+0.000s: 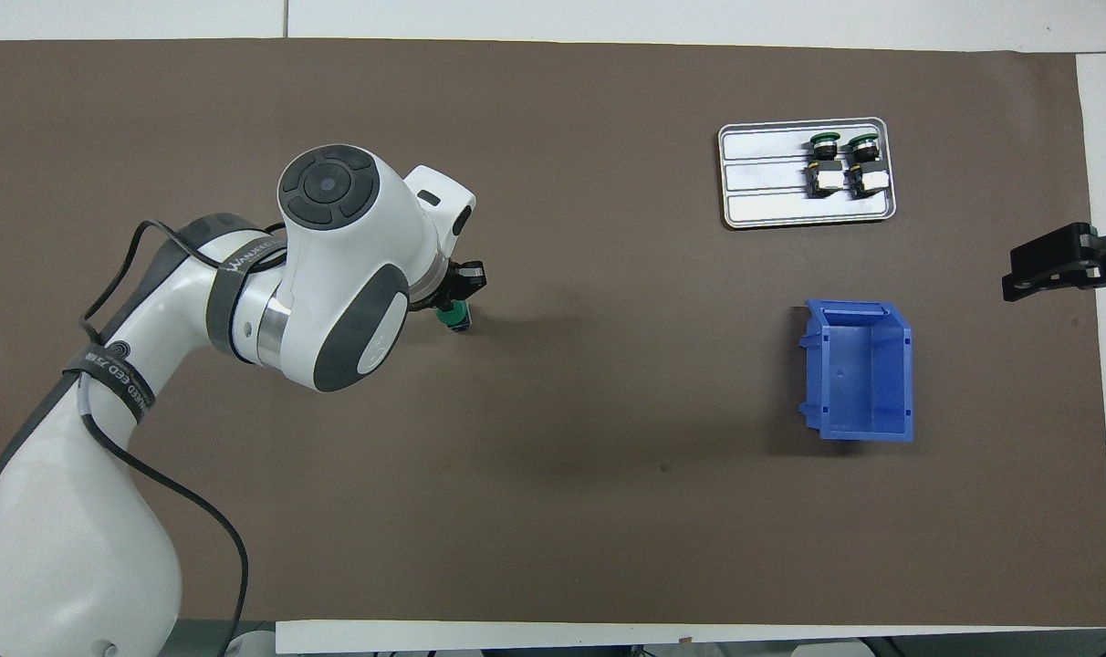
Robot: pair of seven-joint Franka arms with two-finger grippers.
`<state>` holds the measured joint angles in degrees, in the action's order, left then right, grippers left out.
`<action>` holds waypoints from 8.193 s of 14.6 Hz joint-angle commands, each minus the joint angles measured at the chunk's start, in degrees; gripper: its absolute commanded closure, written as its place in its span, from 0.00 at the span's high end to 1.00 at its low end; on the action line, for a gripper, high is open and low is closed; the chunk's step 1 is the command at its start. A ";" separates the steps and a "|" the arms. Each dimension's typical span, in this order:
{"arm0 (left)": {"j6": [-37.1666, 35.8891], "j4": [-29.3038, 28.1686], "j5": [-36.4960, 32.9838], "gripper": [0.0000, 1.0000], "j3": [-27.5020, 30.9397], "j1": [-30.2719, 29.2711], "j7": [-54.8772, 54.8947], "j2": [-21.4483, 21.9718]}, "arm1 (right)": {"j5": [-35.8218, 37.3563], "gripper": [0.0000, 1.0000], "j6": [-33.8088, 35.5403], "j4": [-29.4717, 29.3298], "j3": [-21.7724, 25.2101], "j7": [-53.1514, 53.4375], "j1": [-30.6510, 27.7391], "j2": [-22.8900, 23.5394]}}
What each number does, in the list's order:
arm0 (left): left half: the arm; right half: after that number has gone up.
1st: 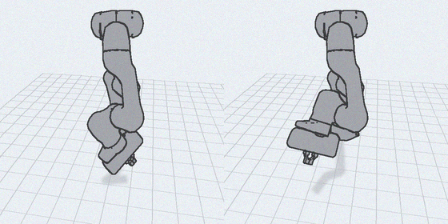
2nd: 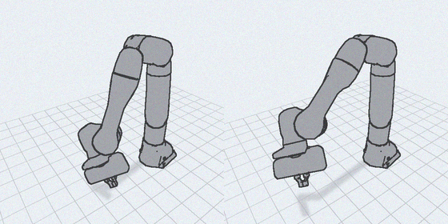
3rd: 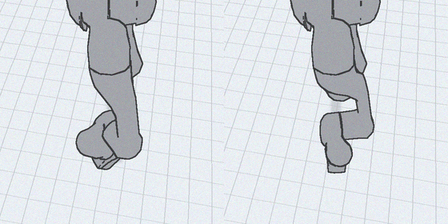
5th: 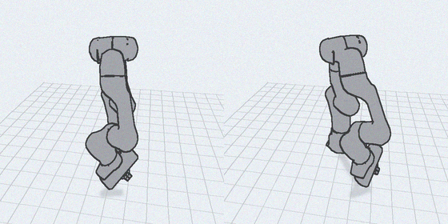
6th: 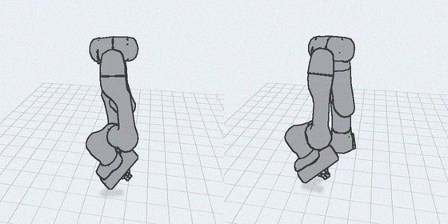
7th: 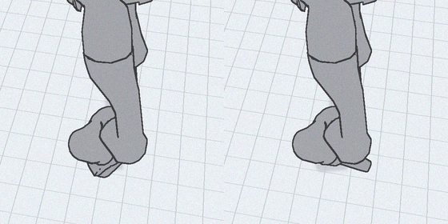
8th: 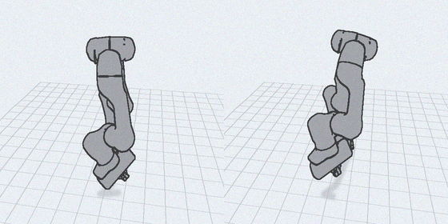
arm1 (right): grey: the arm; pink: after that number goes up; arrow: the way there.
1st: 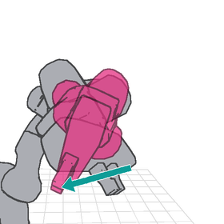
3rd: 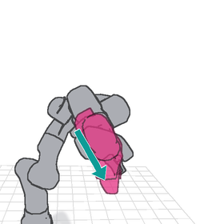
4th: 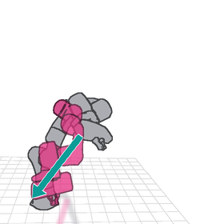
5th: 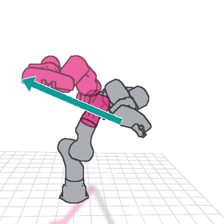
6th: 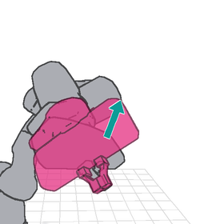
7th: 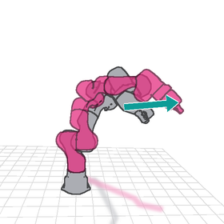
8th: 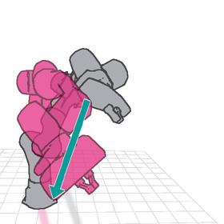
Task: Place and press button with both arms
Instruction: 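Hold the left gripper pressed down on the button, then lift the left gripper away while the right gripper reaches the button, then grasp the button with the right gripper and lift it, then carry the button into the blue bin and release it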
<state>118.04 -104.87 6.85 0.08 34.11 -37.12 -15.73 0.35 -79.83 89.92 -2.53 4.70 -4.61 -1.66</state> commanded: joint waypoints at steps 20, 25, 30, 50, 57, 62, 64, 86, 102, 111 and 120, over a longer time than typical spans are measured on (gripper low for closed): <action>0.53 -0.26 0.19 0.13 0.89 -0.27 -0.06 2.54 | -1.14 0.99 -0.33 0.79 -0.11 -1.45 -0.49 -0.54; -2.02 1.07 0.27 0.57 0.98 -3.43 -0.06 5.35 | -1.14 0.99 -0.33 0.70 -0.11 -1.45 -0.49 -0.54; -5.88 1.16 -1.04 1.00 1.94 -7.29 1.52 7.98 | -1.14 0.99 0.46 0.79 -0.11 -1.45 -0.49 -0.62; -34.19 10.03 -8.08 1.00 2.73 -26.29 29.82 18.54 | -0.45 0.99 -26.76 -14.67 -0.72 35.09 42.82 28.27; -33.76 10.04 -7.81 1.00 2.73 -26.20 29.74 19.42 | 6.49 0.99 -43.12 -10.48 -0.72 36.96 47.23 36.02; -34.29 9.69 -7.81 1.00 2.73 -26.29 29.83 19.60 | 8.35 0.99 -50.94 -2.48 -0.99 36.78 46.62 35.15; -34.37 9.68 -7.81 1.00 2.73 -26.29 29.74 19.77 | 8.35 0.94 -53.66 0.69 -0.90 36.52 46.53 34.27; -33.93 9.60 -7.81 1.00 2.56 -25.76 29.12 19.86 | 0.01 0.00 -48.05 35.21 -0.90 6.33 19.76 -3.32; -33.85 9.60 -7.81 1.00 2.47 -25.50 29.21 19.95 | -3.96 0.00 -47.51 45.43 -0.11 -13.32 2.67 -5.99; -33.93 9.51 -7.81 1.00 2.47 -25.76 29.12 19.95 | -2.38 0.00 -49.28 46.14 -0.11 -13.05 3.03 -2.29; -33.85 9.51 -7.81 1.00 2.38 -25.50 29.12 19.95 | -1.41 0.52 -47.09 44.65 -0.11 -12.97 3.20 -2.64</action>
<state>84.82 -95.30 -0.32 2.37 8.05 -8.10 3.53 -1.82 -128.22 135.19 -2.41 -7.17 -1.05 -3.45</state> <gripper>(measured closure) 0.000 0.498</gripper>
